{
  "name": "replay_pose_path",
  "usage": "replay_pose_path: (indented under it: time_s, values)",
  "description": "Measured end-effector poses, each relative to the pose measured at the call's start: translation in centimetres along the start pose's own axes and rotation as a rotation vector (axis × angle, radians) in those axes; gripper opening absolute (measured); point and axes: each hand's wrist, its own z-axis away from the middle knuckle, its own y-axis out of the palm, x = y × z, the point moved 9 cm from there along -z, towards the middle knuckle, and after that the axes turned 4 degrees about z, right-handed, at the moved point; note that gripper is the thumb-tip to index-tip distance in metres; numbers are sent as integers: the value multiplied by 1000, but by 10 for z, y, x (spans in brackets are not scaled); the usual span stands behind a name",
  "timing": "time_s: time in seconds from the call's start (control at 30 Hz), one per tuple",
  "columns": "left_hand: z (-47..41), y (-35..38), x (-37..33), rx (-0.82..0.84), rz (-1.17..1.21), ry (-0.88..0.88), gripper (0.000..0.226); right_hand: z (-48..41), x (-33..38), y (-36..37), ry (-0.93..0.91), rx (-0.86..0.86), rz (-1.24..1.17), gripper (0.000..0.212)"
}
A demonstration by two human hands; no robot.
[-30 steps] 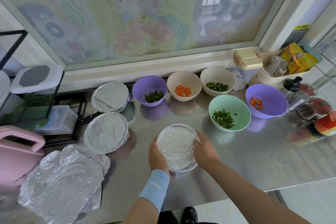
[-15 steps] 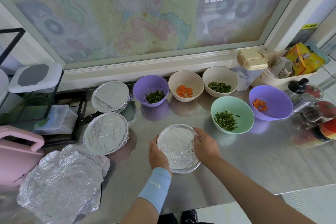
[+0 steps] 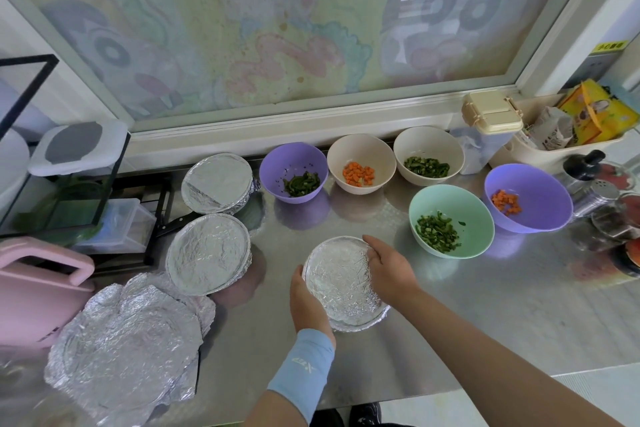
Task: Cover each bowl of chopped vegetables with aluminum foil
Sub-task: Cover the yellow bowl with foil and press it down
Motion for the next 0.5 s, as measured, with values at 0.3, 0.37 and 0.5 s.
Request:
replay_pose_path:
  time_s: [0.3, 0.37, 0.5]
  values:
    - [-24, 2, -19, 43, -38, 3, 37, 4, -16, -10, 54, -121, 80, 29]
    - [-24, -10, -13, -20, -44, 9, 38, 0, -10, -8, -14, -98, 163, 27]
    - [-7, -9, -2, 25, -185, 122, 56, -2, 7, 10, -195, 63, 248, 53]
